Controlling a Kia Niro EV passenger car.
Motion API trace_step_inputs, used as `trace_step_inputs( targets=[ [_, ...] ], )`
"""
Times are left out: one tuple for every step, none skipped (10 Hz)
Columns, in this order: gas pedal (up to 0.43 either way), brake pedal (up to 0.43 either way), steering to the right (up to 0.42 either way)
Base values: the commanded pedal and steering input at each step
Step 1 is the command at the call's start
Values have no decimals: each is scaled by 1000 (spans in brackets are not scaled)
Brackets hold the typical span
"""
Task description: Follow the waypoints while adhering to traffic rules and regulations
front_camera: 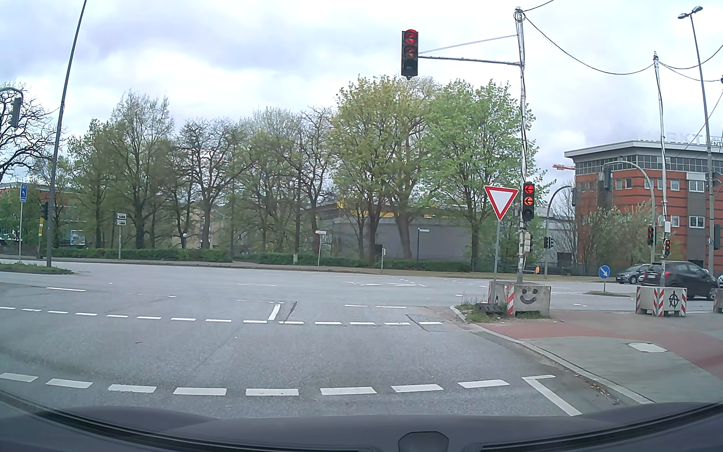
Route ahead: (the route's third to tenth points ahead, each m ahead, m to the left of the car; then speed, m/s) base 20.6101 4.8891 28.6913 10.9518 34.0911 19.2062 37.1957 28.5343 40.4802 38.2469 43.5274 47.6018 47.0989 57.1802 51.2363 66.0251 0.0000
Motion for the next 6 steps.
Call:
trace_step_inputs(
  targets=[
    [0,0,-8],
    [0,0,-9],
    [59,6,-9],
    [98,6,-9],
    [110,6,-9],
    [118,6,-8]
  ],
)
